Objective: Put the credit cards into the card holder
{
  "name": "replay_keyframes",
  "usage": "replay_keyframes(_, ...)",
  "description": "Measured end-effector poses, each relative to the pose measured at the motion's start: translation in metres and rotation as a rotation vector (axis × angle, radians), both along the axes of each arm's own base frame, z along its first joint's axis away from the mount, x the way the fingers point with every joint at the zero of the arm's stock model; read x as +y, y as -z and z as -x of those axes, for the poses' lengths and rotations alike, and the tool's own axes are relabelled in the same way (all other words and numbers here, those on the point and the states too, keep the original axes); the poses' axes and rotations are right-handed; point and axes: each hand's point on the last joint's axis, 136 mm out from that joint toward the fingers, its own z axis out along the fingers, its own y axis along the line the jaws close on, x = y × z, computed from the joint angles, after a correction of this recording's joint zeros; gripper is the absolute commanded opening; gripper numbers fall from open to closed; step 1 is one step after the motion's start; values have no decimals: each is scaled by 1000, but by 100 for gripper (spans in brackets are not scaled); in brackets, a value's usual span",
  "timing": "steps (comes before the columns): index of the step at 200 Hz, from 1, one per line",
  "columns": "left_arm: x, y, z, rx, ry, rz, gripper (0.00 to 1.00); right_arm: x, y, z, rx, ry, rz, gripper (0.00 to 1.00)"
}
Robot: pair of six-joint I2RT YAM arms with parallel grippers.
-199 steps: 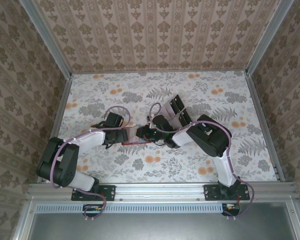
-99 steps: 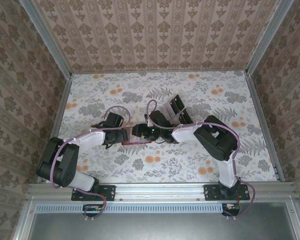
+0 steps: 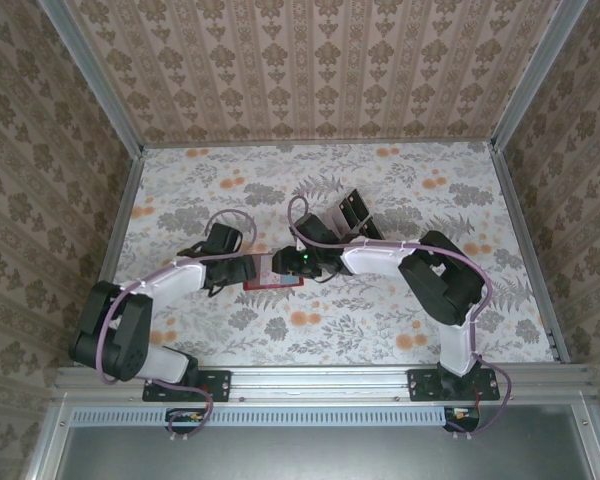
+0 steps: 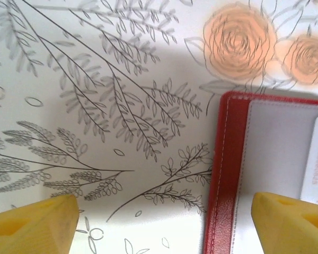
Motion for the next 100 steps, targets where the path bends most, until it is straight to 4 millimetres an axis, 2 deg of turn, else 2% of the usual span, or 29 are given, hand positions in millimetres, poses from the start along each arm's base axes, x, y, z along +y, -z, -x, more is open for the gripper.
replay_keyframes(18,6,-3,-3,-7,-22,9,87,-2,-3,-3,-13,-12,37,27)
replay_keyframes(35,10,-3,-4,-6,-37,10,87,-3,-5,-7,-22,-14,63,20)
replay_keyframes(65,12,-1,-4,-1,-42,7,87,-3,0,-11,-22,-24,105,15)
replay_keyframes(100,13,8,0,33,-43,-6,86,-6,19,-12,0,-31,155,14)
